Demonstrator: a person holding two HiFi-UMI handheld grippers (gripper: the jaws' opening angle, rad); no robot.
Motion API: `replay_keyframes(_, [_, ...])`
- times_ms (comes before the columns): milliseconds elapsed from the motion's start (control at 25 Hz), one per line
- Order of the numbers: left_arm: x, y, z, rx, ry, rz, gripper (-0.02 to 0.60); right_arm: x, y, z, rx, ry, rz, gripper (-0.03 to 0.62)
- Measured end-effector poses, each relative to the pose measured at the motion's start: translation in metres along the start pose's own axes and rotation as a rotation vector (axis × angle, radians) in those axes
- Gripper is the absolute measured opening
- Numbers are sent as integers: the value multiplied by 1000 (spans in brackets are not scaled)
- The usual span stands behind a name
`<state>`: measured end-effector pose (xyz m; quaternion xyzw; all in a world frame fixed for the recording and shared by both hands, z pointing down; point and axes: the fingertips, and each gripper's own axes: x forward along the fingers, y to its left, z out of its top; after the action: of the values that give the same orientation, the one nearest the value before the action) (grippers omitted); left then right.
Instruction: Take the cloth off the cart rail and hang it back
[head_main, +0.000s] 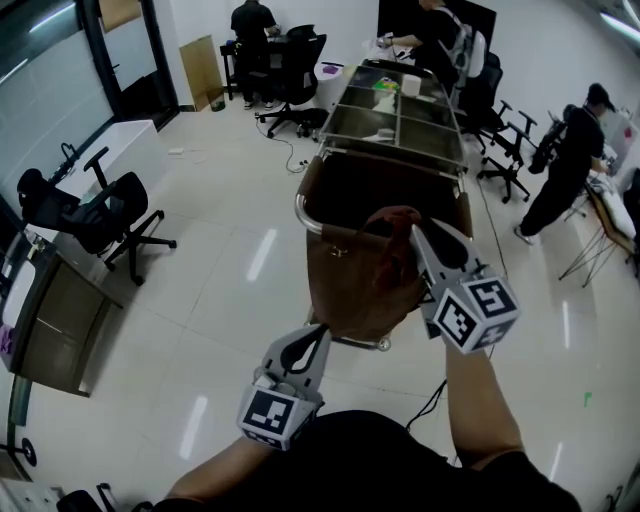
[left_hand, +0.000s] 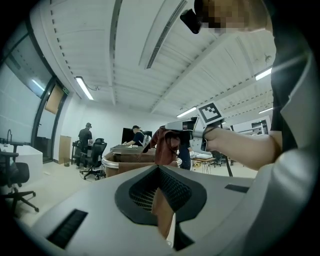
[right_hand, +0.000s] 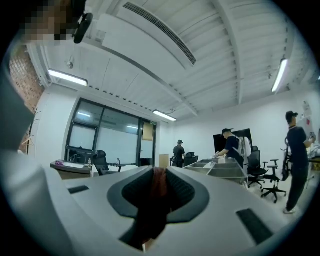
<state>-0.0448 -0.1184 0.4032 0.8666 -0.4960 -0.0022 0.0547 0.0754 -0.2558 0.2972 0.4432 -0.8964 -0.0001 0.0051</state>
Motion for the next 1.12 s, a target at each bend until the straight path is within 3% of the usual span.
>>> replay_keyframes(400, [-6,18,-7,-13,8,28,0,85,-26,-73,-48,240,-71,92])
replay_keyframes(640, [-8,24,-7,-24,13,35,0,102,-31,-121,-80,401,-105,94])
replay_keyframes(1120, [-7,24,-11,-36,20,17,0,106,-33,-135,-81,429,-102,120])
